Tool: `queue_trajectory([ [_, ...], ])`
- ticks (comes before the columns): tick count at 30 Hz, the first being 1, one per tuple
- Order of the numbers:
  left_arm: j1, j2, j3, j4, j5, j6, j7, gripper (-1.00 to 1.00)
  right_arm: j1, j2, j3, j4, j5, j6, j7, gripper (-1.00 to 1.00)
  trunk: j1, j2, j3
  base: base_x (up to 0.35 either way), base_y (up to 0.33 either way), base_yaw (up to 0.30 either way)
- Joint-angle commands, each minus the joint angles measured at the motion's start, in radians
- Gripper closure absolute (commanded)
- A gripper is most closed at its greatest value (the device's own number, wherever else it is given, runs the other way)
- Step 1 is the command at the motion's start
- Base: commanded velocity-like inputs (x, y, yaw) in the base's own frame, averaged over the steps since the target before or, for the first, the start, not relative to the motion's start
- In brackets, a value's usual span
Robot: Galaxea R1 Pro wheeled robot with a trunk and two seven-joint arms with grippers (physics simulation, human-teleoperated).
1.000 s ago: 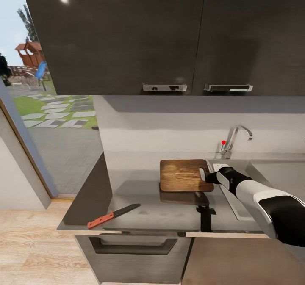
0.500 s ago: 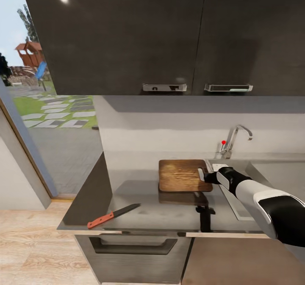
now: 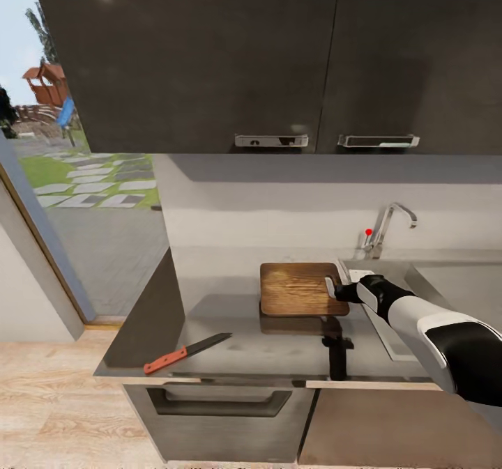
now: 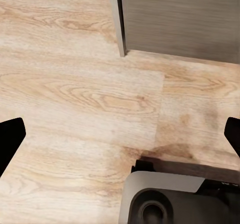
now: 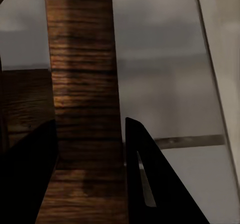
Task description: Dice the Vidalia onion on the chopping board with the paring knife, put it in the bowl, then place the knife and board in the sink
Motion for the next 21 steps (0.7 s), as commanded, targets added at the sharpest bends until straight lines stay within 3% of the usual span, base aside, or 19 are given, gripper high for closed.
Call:
queue_trajectory([
  [1, 0.0, 0.0, 0.001, -0.001, 0.0, -0.001, 0.0, -1.0, 0.001, -0.001, 0.007, -0.002, -0.008, 0.006, 0.002, 1.0, 0.001, -0.002, -0.003, 0.0, 0.0, 0.0],
  [21, 0.0, 0.001, 0.001, -0.001, 0.0, -0.001, 0.0, -1.0, 0.008, 0.006, 0.007, -0.002, -0.008, 0.007, 0.003, 1.0, 0.001, -0.002, -0.026, 0.0, 0.0, 0.0],
])
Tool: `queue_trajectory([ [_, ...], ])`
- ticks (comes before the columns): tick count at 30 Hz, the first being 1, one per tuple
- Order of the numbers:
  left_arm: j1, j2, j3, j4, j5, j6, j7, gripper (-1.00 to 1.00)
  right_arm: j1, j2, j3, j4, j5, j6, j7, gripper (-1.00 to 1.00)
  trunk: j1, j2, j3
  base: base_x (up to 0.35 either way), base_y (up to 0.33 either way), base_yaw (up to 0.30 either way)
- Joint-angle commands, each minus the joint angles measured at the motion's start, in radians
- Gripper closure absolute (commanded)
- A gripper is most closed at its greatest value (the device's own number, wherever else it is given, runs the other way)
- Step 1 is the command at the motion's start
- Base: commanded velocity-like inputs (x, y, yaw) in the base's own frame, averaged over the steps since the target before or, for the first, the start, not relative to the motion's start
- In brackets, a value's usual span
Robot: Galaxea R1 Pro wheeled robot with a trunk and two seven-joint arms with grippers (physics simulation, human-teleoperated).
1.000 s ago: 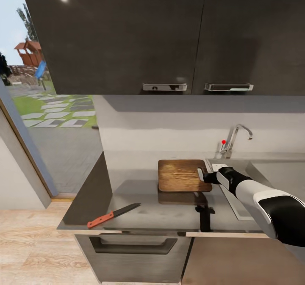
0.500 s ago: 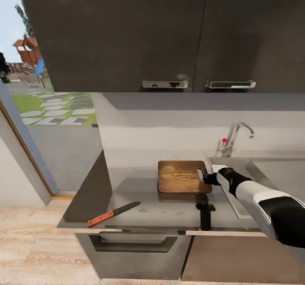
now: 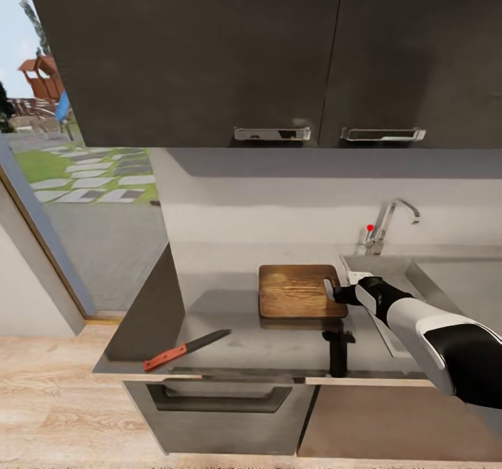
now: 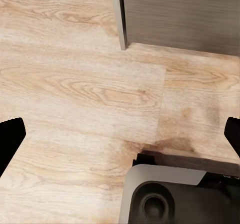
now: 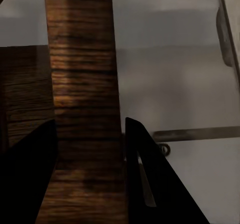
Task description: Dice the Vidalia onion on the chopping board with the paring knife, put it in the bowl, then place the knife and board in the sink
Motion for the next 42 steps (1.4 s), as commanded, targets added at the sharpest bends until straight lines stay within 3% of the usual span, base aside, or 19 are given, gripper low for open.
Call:
queue_trajectory([
  [1, 0.0, 0.0, 0.001, -0.001, 0.0, -0.001, 0.0, -1.0, -0.001, 0.0, 0.007, -0.002, -0.008, 0.005, 0.002, 1.0, 0.001, -0.002, -0.003, 0.0, 0.0, 0.0],
  [23, 0.0, -0.001, 0.001, -0.001, 0.0, -0.001, 0.0, -1.0, -0.001, -0.001, 0.007, -0.002, -0.008, 0.005, 0.001, 1.0, 0.001, -0.002, -0.028, 0.0, 0.0, 0.0],
  [42, 0.0, -0.001, 0.001, -0.001, 0.0, -0.001, 0.0, -1.0, -0.001, -0.003, 0.005, -0.002, -0.008, 0.005, -0.001, 1.0, 0.001, -0.002, -0.029, 0.0, 0.0, 0.0],
])
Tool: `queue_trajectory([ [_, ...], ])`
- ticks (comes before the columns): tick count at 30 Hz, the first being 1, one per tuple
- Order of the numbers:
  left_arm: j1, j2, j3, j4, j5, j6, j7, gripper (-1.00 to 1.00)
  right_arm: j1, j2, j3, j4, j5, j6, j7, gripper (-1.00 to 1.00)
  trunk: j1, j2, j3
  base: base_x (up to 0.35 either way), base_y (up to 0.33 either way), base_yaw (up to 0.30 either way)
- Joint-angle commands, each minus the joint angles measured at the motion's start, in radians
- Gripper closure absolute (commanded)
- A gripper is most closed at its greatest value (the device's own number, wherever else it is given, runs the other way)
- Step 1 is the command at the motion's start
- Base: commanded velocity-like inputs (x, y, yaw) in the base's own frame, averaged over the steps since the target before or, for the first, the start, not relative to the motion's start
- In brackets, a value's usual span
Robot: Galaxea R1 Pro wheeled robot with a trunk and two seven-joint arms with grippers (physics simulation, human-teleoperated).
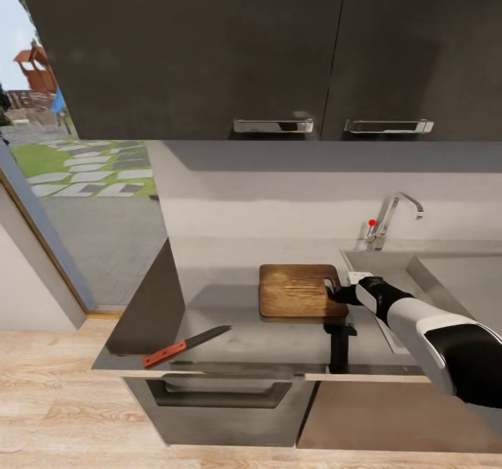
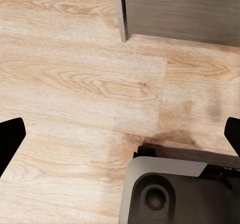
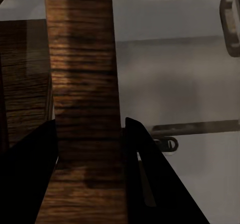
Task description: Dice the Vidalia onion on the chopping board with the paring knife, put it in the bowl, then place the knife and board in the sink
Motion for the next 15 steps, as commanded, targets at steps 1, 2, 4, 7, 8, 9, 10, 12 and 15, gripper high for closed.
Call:
queue_trajectory([
  [1, 0.0, 0.0, 0.001, -0.001, 0.0, -0.001, 0.0, -1.0, 0.0, -0.001, 0.013, -0.002, -0.006, 0.005, 0.002, 1.0, 0.001, -0.002, -0.002, 0.0, 0.0, 0.0],
  [2, 0.0, 0.0, 0.001, -0.001, 0.0, -0.001, 0.0, -1.0, 0.0, -0.001, 0.013, -0.002, -0.006, 0.005, 0.002, 1.0, 0.001, -0.002, -0.002, 0.0, 0.0, 0.0],
  [4, 0.0, 0.0, 0.001, -0.001, 0.0, -0.001, 0.0, -1.0, 0.0, -0.001, 0.013, -0.002, -0.006, 0.005, 0.002, 1.0, 0.001, -0.002, -0.002, 0.0, 0.0, 0.0],
  [7, 0.0, 0.0, 0.001, -0.001, 0.0, -0.001, 0.0, -1.0, 0.0, -0.001, 0.013, -0.002, -0.006, 0.005, 0.002, 1.0, 0.001, -0.002, -0.002, 0.0, 0.0, 0.0],
  [8, 0.0, 0.0, 0.001, -0.001, 0.0, -0.001, 0.0, -1.0, 0.0, -0.001, 0.013, -0.002, -0.006, 0.005, 0.002, 1.0, 0.001, -0.002, -0.002, 0.0, 0.0, 0.0],
  [9, 0.0, 0.0, 0.001, -0.001, 0.0, -0.001, 0.0, -1.0, 0.0, -0.001, 0.013, -0.002, -0.006, 0.005, 0.002, 1.0, 0.001, -0.002, -0.002, 0.0, 0.0, 0.0],
  [10, 0.0, 0.0, 0.001, -0.001, 0.0, -0.001, 0.0, -1.0, 0.0, -0.001, 0.014, -0.002, -0.006, 0.005, 0.003, 1.0, 0.001, -0.002, -0.002, 0.0, 0.0, 0.0],
  [12, 0.0, 0.0, 0.001, -0.001, 0.0, -0.001, 0.0, -1.0, 0.0, -0.001, 0.014, -0.002, -0.006, 0.006, 0.002, 1.0, 0.001, -0.002, -0.002, 0.0, 0.0, 0.0],
  [15, 0.0, 0.0, 0.001, -0.001, 0.0, -0.001, 0.0, -1.0, 0.0, -0.001, 0.014, -0.002, -0.006, 0.006, 0.002, 1.0, 0.001, -0.002, -0.002, 0.0, 0.0, 0.0],
])
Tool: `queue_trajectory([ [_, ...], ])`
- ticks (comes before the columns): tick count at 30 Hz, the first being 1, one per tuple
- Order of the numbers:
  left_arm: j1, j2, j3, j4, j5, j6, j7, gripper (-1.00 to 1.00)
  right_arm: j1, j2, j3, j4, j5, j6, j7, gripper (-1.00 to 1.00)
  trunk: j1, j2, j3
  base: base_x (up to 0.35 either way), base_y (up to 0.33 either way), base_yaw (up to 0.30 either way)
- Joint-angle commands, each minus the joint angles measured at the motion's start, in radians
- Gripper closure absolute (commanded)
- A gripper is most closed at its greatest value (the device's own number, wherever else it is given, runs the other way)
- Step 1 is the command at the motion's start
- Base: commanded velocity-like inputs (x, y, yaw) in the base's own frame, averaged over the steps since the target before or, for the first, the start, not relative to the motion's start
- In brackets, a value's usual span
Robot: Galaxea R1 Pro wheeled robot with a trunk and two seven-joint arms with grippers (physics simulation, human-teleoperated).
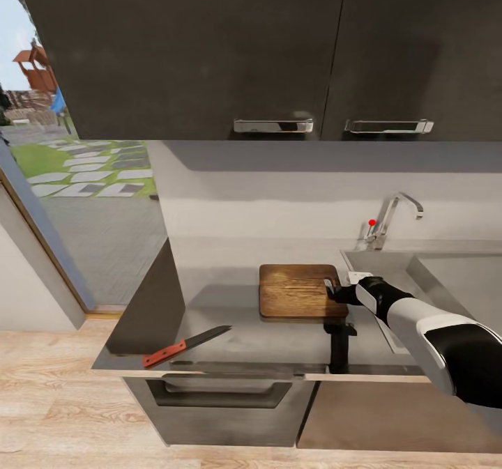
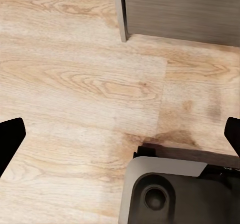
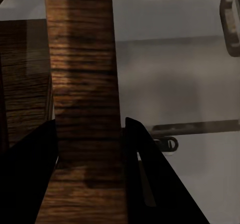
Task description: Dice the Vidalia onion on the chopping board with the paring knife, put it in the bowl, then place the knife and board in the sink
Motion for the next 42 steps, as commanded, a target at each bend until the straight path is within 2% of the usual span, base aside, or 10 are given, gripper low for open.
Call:
queue_trajectory([
  [1, 0.0, 0.0, 0.001, -0.001, 0.0, -0.001, 0.0, -1.0, 0.0, -0.001, 0.014, -0.001, -0.006, 0.006, 0.002, 1.0, 0.001, -0.002, -0.002, 0.0, 0.0, 0.0],
  [15, 0.0, 0.0, 0.001, -0.001, 0.0, -0.001, 0.0, -1.0, 0.0, -0.001, 0.015, -0.001, -0.006, 0.005, 0.003, 1.0, 0.001, -0.002, -0.002, 0.0, 0.0, 0.0],
  [16, 0.0, 0.0, 0.001, -0.001, 0.0, -0.001, 0.0, -1.0, 0.0, 0.0, 0.015, -0.001, -0.006, 0.006, 0.003, -1.0, 0.001, -0.002, -0.002, 0.0, 0.0, 0.0],
  [42, 0.0, 0.0, 0.001, -0.001, 0.0, -0.001, 0.0, -1.0, 0.0, -0.001, 0.015, -0.001, -0.006, 0.006, 0.002, -1.0, 0.001, -0.002, -0.002, 0.0, 0.0, 0.0],
])
